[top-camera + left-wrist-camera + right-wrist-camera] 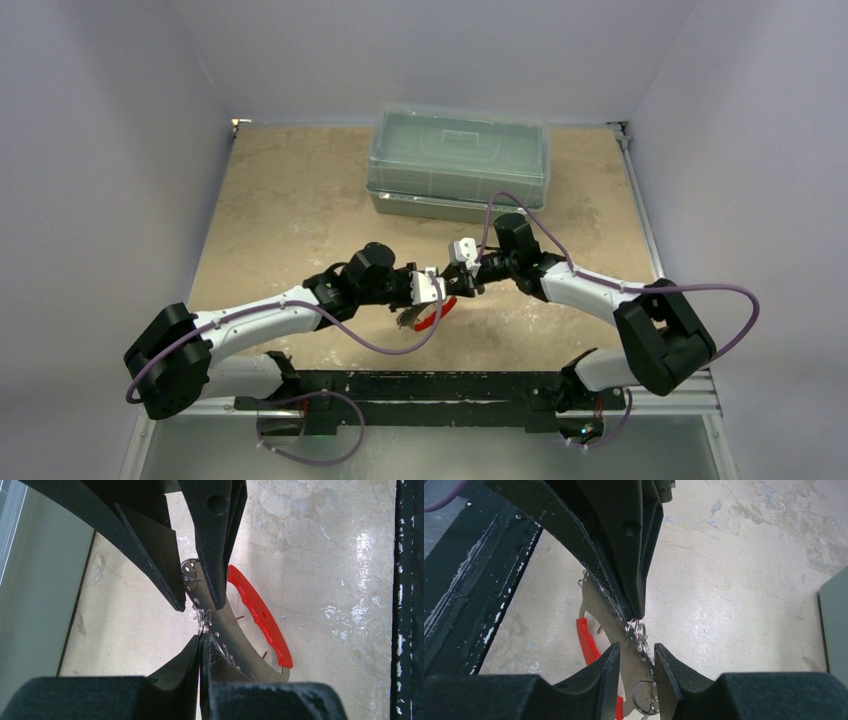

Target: Remove the keys from the keyring

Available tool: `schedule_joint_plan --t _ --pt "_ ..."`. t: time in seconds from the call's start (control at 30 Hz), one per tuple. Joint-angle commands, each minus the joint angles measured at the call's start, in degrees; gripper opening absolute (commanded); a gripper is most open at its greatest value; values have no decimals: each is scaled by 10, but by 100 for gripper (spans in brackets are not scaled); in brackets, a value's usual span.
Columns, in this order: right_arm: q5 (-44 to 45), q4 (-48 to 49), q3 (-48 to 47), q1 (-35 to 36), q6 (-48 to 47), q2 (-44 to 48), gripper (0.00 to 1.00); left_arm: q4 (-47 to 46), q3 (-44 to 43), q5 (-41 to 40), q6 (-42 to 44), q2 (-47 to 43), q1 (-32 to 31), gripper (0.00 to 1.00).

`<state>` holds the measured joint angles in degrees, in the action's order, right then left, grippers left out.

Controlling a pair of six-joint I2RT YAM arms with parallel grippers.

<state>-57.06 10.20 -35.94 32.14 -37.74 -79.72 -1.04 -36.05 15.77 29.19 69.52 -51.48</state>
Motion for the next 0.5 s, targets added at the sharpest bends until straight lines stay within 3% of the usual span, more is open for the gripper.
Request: schedule_joint_plan --t 0.0,0.2,0.33,0.47 --pt "-19 -7 -22 2 0 16 35 -17 -19 3 -17 -5 3 0" --pt "-18 9 -18 6 15 14 35 -18 -26 5 -27 1 3 0" --pt "-32 0 -26 7 15 14 44 -15 -26 1 -30 3 3 0" --pt "-34 10 -27 7 28 13 36 -19 -23 -1 -33 0 3 0"
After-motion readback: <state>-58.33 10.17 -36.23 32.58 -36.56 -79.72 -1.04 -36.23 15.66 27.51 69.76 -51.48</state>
